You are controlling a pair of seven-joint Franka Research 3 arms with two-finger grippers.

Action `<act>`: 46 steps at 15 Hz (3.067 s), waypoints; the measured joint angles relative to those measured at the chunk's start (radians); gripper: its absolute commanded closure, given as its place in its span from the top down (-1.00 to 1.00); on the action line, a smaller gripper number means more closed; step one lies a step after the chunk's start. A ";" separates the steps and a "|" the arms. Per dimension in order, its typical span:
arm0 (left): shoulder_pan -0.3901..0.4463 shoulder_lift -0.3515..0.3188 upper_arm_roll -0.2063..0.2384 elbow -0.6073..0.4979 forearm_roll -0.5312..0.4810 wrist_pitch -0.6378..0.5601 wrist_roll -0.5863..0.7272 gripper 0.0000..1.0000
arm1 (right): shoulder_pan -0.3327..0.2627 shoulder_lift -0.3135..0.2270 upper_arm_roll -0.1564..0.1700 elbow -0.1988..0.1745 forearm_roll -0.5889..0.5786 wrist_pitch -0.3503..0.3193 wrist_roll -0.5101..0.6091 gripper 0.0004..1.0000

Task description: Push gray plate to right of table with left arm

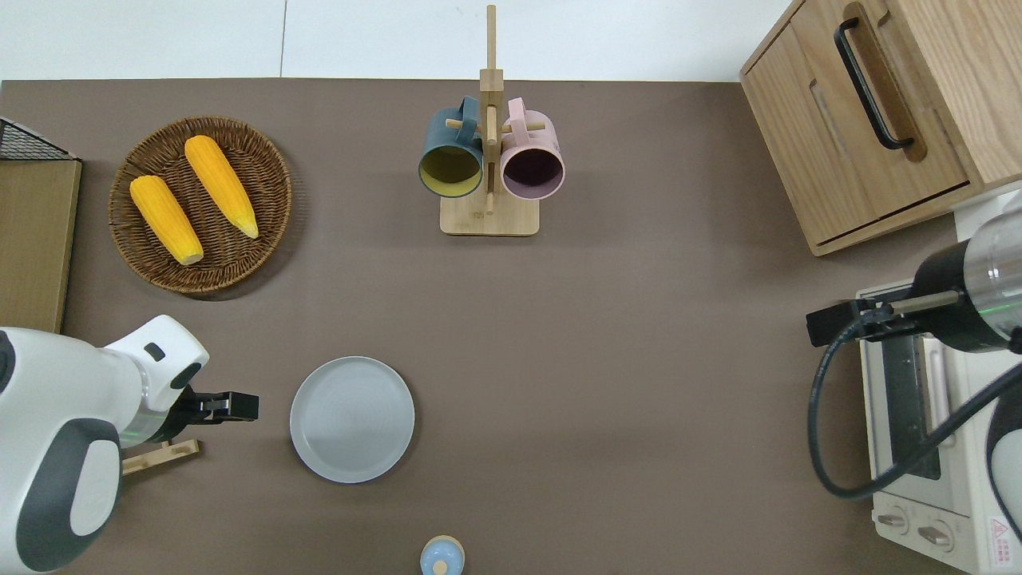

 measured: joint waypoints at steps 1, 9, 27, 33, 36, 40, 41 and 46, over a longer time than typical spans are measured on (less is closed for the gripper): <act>-0.001 -0.004 -0.022 -0.024 0.000 0.029 -0.029 0.99 | 0.000 0.000 0.000 0.000 0.000 0.000 0.000 0.97; -0.002 -0.007 -0.080 -0.126 -0.003 0.154 -0.113 0.99 | 0.000 0.000 0.000 0.000 0.000 0.000 0.000 0.97; -0.001 0.067 -0.080 -0.234 -0.041 0.383 -0.117 0.02 | 0.000 0.000 0.000 0.000 0.000 0.000 0.000 0.97; -0.001 0.081 -0.089 -0.234 -0.041 0.395 -0.128 -0.89 | 0.000 0.000 0.000 0.000 0.000 0.000 0.000 0.97; -0.001 0.086 -0.093 -0.234 -0.041 0.400 -0.136 -1.00 | 0.000 0.000 0.000 0.000 0.000 0.000 0.000 0.97; -0.002 0.080 -0.097 -0.234 -0.043 0.399 -0.141 -1.00 | 0.000 0.000 0.000 0.000 0.000 0.000 0.000 0.97; -0.002 0.080 -0.102 -0.234 -0.043 0.399 -0.161 -1.00 | 0.000 0.000 0.000 0.000 0.000 0.000 0.000 0.97; -0.001 0.074 -0.222 -0.229 -0.043 0.404 -0.405 -1.00 | 0.000 0.000 0.000 0.000 0.000 0.000 0.000 0.97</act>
